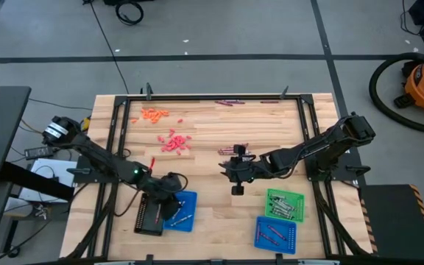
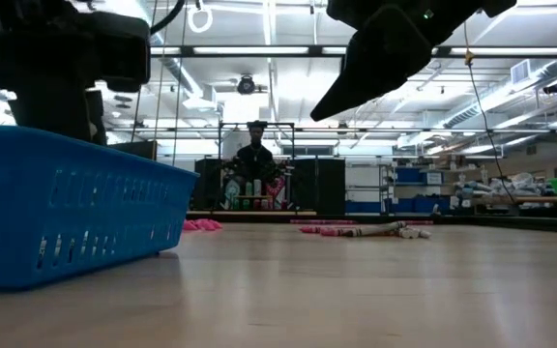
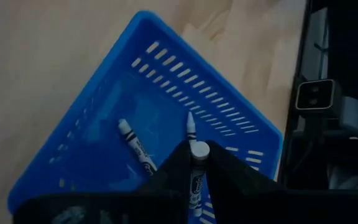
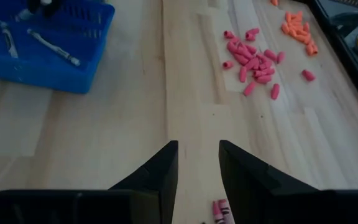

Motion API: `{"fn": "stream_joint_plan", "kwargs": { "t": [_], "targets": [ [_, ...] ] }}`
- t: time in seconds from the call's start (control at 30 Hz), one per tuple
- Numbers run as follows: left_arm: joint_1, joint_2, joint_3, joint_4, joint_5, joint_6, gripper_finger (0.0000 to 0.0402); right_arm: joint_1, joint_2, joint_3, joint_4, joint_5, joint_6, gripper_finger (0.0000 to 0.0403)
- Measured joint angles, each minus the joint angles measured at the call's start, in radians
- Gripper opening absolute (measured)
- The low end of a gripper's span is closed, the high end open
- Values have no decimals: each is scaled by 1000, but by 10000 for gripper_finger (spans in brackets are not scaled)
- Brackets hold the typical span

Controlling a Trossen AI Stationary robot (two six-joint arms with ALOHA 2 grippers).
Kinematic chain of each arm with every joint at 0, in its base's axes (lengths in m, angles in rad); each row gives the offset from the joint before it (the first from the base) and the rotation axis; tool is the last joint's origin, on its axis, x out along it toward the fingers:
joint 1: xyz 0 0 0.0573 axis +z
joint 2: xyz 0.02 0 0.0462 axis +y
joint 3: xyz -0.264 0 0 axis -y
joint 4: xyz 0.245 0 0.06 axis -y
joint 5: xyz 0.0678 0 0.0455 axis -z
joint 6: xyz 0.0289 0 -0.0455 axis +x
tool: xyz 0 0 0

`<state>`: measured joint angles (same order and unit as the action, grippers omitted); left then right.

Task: Sort crayons
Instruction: Put the white crayon into the left blue bin, then put the black crayon into the green bin

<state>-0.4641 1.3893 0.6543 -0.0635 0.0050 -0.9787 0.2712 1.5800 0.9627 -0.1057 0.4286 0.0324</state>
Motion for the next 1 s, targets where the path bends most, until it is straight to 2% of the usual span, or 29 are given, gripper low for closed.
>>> {"fn": "stream_joint_plan", "kwargs": {
  "t": [0.47, 0.83, 1.0],
  "targets": [
    [3, 81, 23, 0, -5, -67, 50, -24, 0, 0, 1, -3, -99, 124],
    [3, 81, 23, 0, -27, -64, 159, -42, 0, 0, 8, -3, -113, 124],
    [7, 71, 23, -1, -5, -44, 180, -42, 0, 0, 7, -3, -113, 124]
  ]
}}
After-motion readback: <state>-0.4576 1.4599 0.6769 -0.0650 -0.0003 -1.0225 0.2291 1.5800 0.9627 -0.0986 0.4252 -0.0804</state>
